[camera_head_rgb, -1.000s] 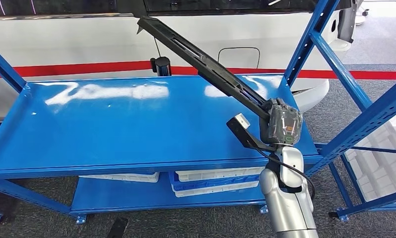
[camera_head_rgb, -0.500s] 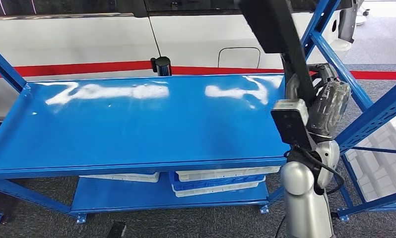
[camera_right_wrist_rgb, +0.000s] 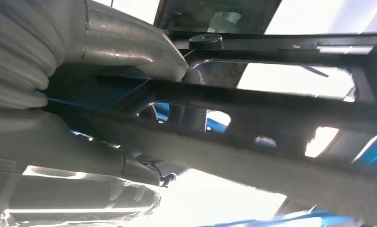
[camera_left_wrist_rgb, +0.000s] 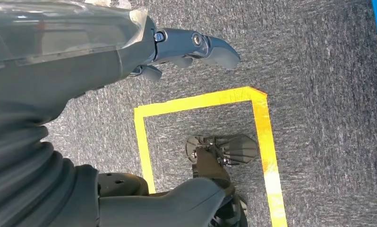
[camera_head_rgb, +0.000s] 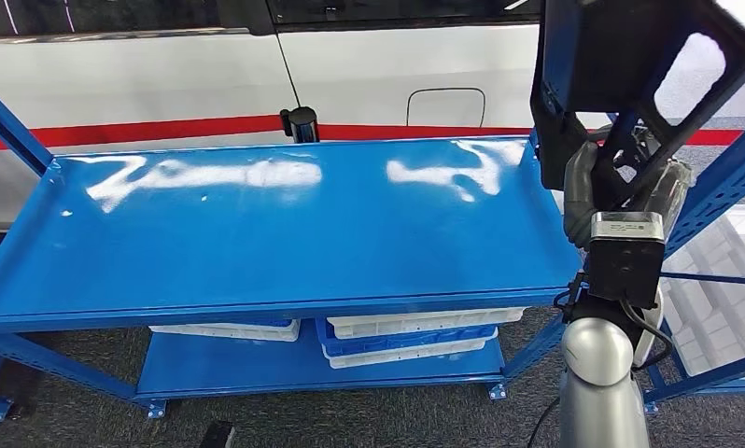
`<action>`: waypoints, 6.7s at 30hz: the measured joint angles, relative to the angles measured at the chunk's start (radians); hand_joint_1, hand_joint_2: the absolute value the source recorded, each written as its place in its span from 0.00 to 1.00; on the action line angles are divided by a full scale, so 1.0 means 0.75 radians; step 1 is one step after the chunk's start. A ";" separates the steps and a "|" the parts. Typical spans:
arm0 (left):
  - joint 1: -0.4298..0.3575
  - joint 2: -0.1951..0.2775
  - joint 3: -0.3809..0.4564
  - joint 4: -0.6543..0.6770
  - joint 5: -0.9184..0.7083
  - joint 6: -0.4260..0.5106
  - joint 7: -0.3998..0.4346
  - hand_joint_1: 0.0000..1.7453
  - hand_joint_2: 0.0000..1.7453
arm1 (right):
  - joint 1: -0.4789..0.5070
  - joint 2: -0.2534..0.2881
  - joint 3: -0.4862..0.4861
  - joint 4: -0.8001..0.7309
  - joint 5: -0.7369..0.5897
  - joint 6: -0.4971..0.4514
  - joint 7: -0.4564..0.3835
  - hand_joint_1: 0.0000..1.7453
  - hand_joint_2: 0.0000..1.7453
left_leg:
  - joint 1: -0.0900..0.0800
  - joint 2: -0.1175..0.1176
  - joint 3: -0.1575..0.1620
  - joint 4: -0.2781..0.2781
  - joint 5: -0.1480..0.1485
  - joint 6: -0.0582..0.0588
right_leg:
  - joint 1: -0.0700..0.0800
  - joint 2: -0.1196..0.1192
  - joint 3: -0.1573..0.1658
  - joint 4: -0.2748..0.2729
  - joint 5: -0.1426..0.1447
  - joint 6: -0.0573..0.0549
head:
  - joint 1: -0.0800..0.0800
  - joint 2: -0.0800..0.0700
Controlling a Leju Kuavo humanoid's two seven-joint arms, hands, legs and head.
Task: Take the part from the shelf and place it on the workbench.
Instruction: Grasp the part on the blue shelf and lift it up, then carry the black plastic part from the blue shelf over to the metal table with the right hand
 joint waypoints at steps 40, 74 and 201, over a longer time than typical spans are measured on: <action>0.013 0.005 0.103 -0.002 0.088 -0.045 -0.082 0.00 1.00 | -0.134 0.071 0.162 0.217 0.221 0.358 0.177 1.00 1.00 | -0.006 0.019 -0.133 0.086 0.054 -0.027 | -0.003 0.013 0.026 -0.046 -0.014 -0.041 | 0.013 0.000; 0.026 -0.005 0.165 -0.001 0.079 -0.064 -0.100 0.00 1.00 | -0.364 0.205 0.250 0.603 0.223 0.454 0.305 1.00 1.00 | -0.022 -0.001 -0.170 0.289 -0.172 -0.043 | 0.026 -0.010 0.064 -0.157 0.058 -0.112 | 0.000 0.000; 0.012 -0.026 0.167 -0.005 -0.031 0.012 -0.049 0.00 1.00 | -0.225 0.088 -0.095 0.744 -0.091 0.231 0.055 1.00 1.00 | -0.019 -0.016 -0.005 0.006 0.003 0.042 | 0.019 -0.004 -0.160 0.209 -0.047 -0.050 | 0.003 0.000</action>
